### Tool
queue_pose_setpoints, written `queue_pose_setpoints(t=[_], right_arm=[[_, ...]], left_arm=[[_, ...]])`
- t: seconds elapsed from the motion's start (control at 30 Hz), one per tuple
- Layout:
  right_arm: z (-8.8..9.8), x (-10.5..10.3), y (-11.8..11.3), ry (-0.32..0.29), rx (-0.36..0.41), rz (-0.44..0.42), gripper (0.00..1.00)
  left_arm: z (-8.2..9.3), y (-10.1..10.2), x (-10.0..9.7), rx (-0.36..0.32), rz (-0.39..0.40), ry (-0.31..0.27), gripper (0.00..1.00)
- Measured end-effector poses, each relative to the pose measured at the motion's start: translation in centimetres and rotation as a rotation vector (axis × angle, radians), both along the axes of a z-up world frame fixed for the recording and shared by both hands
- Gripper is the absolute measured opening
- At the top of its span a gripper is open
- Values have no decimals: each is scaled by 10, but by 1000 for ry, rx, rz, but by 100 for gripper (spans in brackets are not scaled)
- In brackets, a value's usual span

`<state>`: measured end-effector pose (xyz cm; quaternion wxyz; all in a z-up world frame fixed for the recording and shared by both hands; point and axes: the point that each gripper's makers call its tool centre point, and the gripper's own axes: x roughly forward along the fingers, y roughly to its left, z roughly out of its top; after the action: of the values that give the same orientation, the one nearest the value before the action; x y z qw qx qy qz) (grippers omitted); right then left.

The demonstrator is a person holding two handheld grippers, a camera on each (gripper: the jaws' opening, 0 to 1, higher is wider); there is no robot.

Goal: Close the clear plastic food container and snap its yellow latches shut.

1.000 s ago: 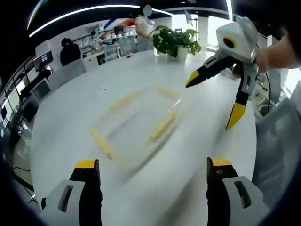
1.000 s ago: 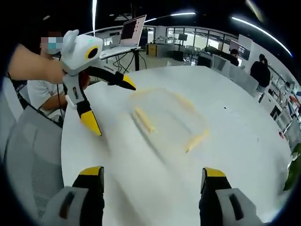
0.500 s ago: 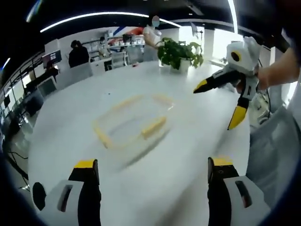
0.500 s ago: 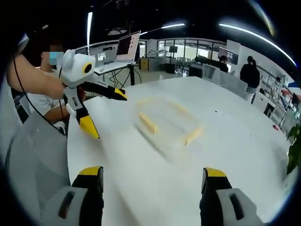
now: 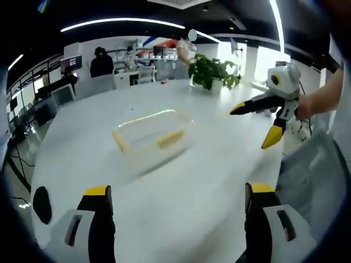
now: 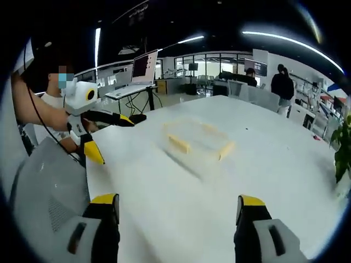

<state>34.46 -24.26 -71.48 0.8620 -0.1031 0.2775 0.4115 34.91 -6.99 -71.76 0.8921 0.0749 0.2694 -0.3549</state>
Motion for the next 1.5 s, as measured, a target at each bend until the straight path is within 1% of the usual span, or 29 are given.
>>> queue_pose_setpoints(t=[0.1, 0.2, 0.37, 0.47, 0.53, 0.6, 0.67, 0.73, 0.9, 1.0, 1.23, 1.5], right_arm=[[3, -4, -4, -19, 15, -12, 87], [3, -10, -9, -39, 9, -22, 87], [3, -24, -15, -36, 27, -52, 89], [1, -32, -17, -51, 19, -63, 90], [1, -36, -20, -61, 19, -80, 90], [1, -41, -20, -61, 16, -80, 91], [4, -40, -20, -76, 5, -74, 90], [8, -39, -22, -82, 19, -83, 91], [4, -42, -22, -70, 15, -87, 91], [4, -43, -22, -69, 18, -85, 91], [4, -43, -21, -69, 16, -85, 91], [1, -43, -22, -63, 14, -84, 90]], left_arm=[[-2, 3, -6, -9, 13, 3, 99], [-3, 6, -12, -25, 35, 10, 99], [-4, 7, -24, -27, 42, 9, 99], [-1, 9, -29, -22, 42, 5, 98], [3, 12, -30, -34, 54, -5, 98], [6, 16, -30, -40, 66, -16, 99], [5, 19, -31, -28, 72, -18, 99], [7, 21, -33, -33, 75, -24, 99], [5, 20, -35, -32, 84, -22, 99], [2, 18, -38, -23, 73, -21, 99], [5, 17, -36, -25, 70, -27, 99], [2, 17, -38, -15, 66, -21, 99]])
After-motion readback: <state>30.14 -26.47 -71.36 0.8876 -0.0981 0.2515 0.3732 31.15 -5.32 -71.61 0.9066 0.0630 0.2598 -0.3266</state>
